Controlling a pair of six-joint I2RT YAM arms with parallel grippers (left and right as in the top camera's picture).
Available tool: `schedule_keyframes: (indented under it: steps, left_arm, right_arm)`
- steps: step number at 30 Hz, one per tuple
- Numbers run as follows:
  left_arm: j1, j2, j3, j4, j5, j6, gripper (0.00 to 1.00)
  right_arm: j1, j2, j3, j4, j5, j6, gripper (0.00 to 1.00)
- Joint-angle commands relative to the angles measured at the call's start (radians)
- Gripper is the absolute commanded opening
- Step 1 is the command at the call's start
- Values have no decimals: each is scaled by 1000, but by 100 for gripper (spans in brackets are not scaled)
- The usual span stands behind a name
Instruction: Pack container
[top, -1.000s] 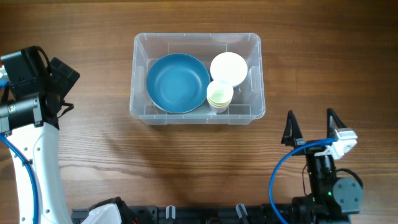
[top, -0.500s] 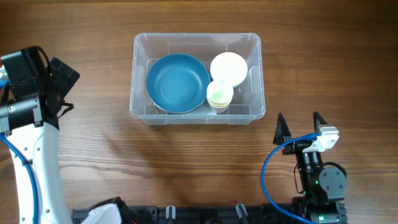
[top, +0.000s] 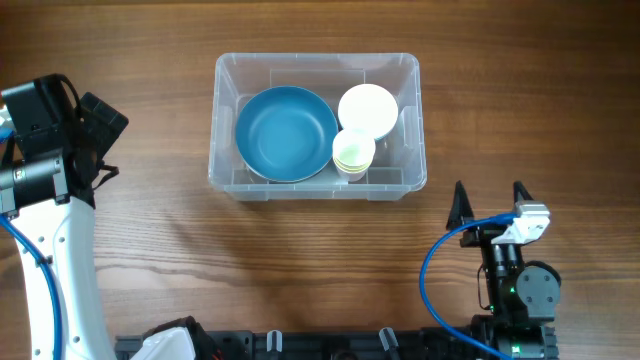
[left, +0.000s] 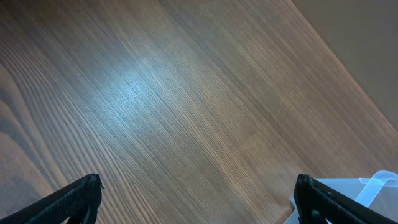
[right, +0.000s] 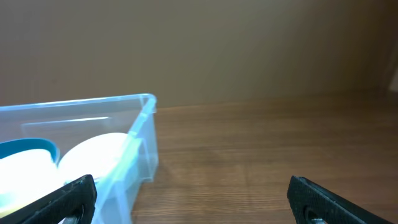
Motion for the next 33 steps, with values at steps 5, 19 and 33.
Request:
schedule_keyframes:
  steps: [5,19,33]
  left_arm:
    - [5,3,8,-2,5,5,100]
    - [5,3,8,-1,5,5,100]
    - [3,-100,6,-5,5,5,100]
  right_arm:
    - [-39,-16,-7,9,-19,-18,100]
    - [-39,-6,-6,8,-19,-19,100]
    - [-39,-6,-6,8,-19,-19,99]
